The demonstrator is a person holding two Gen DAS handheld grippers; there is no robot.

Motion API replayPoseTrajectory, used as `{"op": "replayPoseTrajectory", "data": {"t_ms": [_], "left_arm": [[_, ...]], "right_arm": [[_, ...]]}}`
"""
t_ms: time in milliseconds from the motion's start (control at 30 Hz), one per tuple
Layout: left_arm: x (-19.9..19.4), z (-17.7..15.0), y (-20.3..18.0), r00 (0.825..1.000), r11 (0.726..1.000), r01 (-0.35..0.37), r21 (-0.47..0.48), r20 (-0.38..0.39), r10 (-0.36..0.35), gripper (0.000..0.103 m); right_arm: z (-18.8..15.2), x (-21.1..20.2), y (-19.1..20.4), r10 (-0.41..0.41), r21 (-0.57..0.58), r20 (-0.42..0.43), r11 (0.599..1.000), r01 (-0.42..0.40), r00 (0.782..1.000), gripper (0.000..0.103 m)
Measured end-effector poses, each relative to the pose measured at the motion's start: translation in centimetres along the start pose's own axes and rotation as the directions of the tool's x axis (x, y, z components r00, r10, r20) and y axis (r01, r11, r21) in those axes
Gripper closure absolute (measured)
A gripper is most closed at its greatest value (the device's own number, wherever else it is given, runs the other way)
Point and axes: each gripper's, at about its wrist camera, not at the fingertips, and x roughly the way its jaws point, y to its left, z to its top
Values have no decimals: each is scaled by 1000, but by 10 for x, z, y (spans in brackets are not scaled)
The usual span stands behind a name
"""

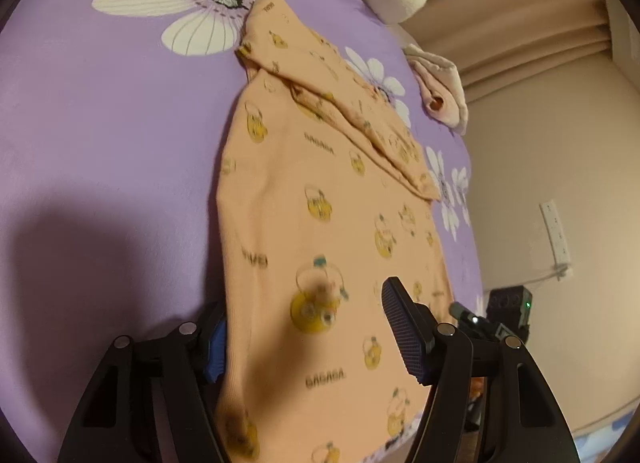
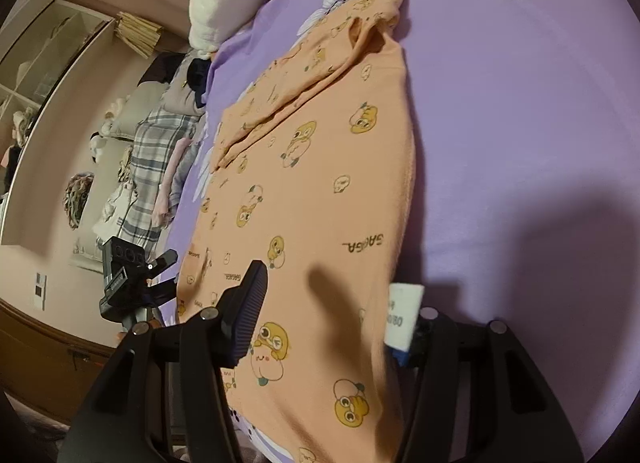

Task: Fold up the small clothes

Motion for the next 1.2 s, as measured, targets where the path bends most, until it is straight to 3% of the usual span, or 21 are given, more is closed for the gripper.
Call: {"op": "replayPoseTrajectory", "data": {"t_ms": [200,400,633,733,967,1200], "left_arm": [[-11,-32,-3,999,998,17,58,-53,-14,36],[-8,-43,-9,996,997,43,59,-77,-39,43],[12,-31,1,994,999,49,-23,-97,-51,98],[8,-32,1,994,997,67,-49,-81,-71,100],[-32,-33,-26,988,988,147,44,35,-149,103],[-40,-27,-57,982,981,149,123,101,-161,103]], "right_arm": [[-30,-9,-8,93,38,-67,995,-91,993,69],[-53,-12,-3,122,36,-84,992,-119,989,72],[-39,11,6,105,17,-89,994,-104,990,96],[-35,11,10,107,1,-70,994,-107,992,97],[-32,-25,32,188,-87,48,979,-183,981,98],[-25,-35,50,217,-145,118,969,-199,969,99]]}}
